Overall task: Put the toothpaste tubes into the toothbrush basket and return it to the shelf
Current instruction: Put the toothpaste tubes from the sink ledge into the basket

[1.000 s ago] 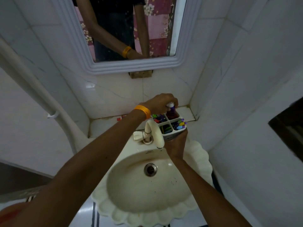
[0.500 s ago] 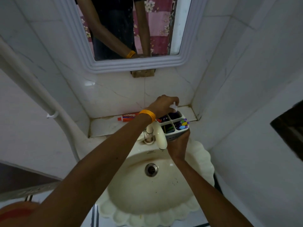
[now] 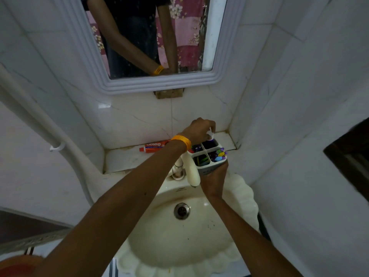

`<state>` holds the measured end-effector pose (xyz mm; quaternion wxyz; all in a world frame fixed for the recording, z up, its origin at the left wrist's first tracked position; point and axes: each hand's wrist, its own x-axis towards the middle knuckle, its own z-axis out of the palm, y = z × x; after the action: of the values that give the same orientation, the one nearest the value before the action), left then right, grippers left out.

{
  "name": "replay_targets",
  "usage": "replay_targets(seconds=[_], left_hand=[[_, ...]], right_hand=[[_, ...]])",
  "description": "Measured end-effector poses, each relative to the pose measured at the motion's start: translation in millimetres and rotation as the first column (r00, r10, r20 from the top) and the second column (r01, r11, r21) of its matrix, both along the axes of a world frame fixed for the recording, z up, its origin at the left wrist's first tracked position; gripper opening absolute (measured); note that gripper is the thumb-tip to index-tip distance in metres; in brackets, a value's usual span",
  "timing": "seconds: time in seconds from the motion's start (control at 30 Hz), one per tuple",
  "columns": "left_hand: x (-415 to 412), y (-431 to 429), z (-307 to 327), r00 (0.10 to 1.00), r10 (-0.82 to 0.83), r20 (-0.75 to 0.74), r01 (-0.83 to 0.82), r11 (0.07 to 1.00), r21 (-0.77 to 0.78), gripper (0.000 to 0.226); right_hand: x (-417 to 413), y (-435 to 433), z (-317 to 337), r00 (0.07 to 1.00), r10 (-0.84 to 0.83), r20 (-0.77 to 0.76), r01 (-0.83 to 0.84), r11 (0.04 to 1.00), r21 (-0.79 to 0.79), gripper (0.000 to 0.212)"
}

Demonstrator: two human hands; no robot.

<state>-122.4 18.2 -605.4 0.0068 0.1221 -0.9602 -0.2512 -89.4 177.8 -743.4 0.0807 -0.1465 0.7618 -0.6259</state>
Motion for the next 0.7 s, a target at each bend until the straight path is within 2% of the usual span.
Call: replay_targets(seconds=[0.13,0.23,0.33,0.4,0.5,0.57,0.63,0.7], left_hand=[[-7,8,0,0.999,-0.028,0.018,0.028,0.999,-0.027,0.024],[-3,10,3,1.0,-0.005,-0.03,0.006,0.999,0.053,0.02],[14,-5,-4,0.978,0.157,-0.141,-0.127,0.971,0.203,0.019],[35,-27,-20,0.936,0.296,-0.191,-0.248,0.939,0.239,0.018],[71,-65,-49,0.888,0.448,-0.105,-0.431,0.89,0.148,0.024],[92,-86,-71,0.863,0.506,0.0,-0.505,0.861,0.055,0.039],[108,-103,-94,0.846,0.526,0.091,-0.523,0.85,-0.06,0.048],[117,-114,-113,0.845,0.518,0.131,-0.497,0.852,-0.164,0.044]], right_hand=[[2,0,1,0.999,0.0,-0.047,0.001,1.0,0.023,0.126],[0,-1,1,0.998,0.007,-0.064,-0.005,1.0,0.027,0.119],[-3,-1,1,0.999,0.003,-0.049,-0.004,1.0,-0.006,0.121],[-4,0,-1,0.999,0.014,-0.05,-0.015,1.0,-0.028,0.125],[-4,1,-3,0.999,0.037,-0.037,-0.038,0.998,-0.04,0.127],[-2,1,0,0.998,0.047,-0.048,-0.049,0.998,-0.041,0.122],[0,1,2,0.996,0.061,-0.068,-0.065,0.996,-0.053,0.117],[1,0,5,0.995,0.066,-0.072,-0.07,0.996,-0.059,0.115]])
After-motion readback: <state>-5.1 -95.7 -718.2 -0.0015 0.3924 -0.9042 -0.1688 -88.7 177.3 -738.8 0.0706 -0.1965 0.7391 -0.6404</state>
